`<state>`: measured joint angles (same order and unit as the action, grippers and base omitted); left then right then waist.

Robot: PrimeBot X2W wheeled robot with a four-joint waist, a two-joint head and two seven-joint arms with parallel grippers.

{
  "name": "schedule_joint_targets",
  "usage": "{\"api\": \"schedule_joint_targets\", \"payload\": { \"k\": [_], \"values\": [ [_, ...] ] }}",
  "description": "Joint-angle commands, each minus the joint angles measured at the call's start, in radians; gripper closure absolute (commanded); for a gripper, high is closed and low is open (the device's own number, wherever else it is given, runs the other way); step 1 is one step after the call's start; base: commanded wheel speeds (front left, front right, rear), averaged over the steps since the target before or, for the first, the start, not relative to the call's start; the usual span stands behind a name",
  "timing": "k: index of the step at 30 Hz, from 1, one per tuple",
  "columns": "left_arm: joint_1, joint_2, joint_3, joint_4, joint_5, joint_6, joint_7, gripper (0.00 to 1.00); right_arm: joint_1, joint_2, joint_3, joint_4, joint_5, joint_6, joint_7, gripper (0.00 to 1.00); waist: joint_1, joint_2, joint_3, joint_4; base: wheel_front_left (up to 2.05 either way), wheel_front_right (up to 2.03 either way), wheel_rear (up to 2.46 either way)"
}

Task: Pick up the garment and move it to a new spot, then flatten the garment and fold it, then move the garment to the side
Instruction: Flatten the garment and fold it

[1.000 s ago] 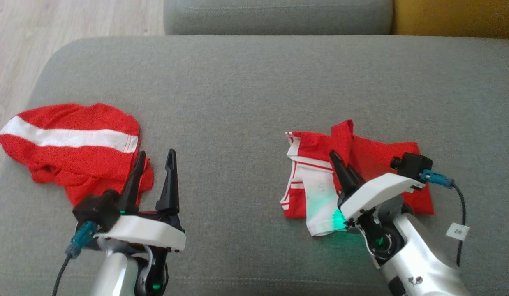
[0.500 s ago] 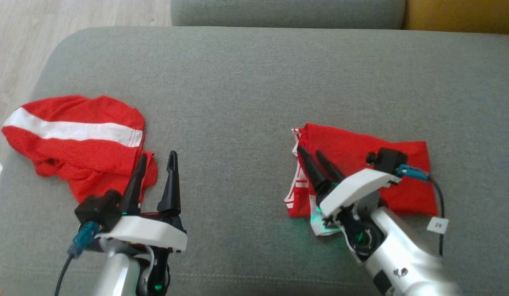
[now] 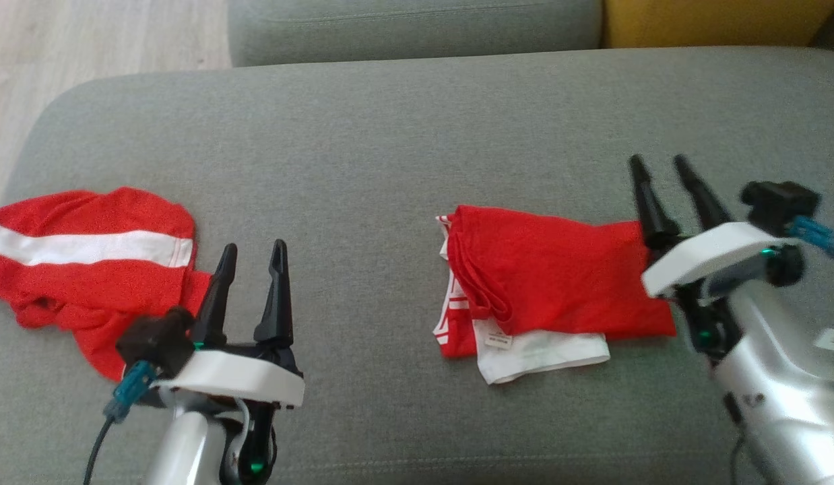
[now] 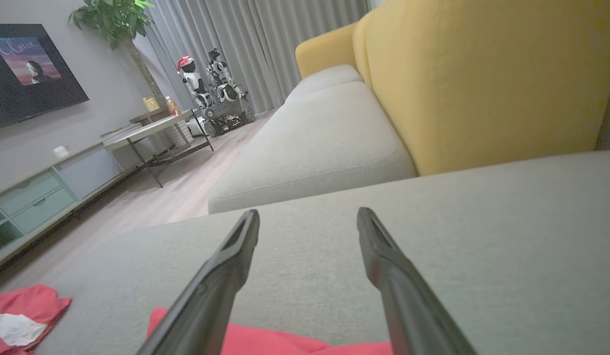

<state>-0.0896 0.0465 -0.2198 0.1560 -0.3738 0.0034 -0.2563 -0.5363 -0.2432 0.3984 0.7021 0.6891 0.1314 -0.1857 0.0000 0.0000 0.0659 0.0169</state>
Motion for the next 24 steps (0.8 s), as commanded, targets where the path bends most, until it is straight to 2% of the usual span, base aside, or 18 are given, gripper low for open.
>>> {"api": "schedule_joint_targets", "payload": {
  "k": [1, 5, 9, 16, 24],
  "values": [
    [-0.055, 0.004, 0.033, -0.044, 0.0, 0.002, -0.006, 0.0, 0.004, -0.019, -0.006, -0.05, -0.042, -0.001, -0.023, 0.0, 0.0, 0.0, 0.002, -0.015, 0.0, 0.0, 0.0],
    [-0.061, 0.004, 0.035, -0.055, 0.002, 0.002, -0.006, 0.0, 0.058, -0.073, -0.063, -0.116, -0.161, -0.001, -0.053, 0.0, 0.0, 0.0, 0.005, -0.037, 0.0, 0.0, 0.0],
    [-0.06, 0.004, 0.034, -0.062, 0.004, 0.005, -0.006, 0.0, 0.136, -0.084, -0.143, -0.192, -0.26, -0.001, -0.069, 0.0, 0.0, 0.0, 0.007, -0.05, 0.0, 0.0, 0.0],
    [-0.034, 0.004, 0.031, -0.068, 0.031, 0.002, -0.006, 0.0, 0.279, -0.028, -0.273, -0.298, -0.373, -0.001, -0.075, 0.0, 0.0, 0.0, 0.006, -0.058, 0.0, 0.0, 0.0],
    [0.002, 0.004, 0.036, -0.101, 0.042, 0.015, -0.006, 0.0, 0.351, 0.022, -0.334, -0.366, -0.453, -0.001, -0.076, 0.0, 0.0, 0.0, 0.008, -0.057, 0.0, 0.0, 0.0]
  ]
}}
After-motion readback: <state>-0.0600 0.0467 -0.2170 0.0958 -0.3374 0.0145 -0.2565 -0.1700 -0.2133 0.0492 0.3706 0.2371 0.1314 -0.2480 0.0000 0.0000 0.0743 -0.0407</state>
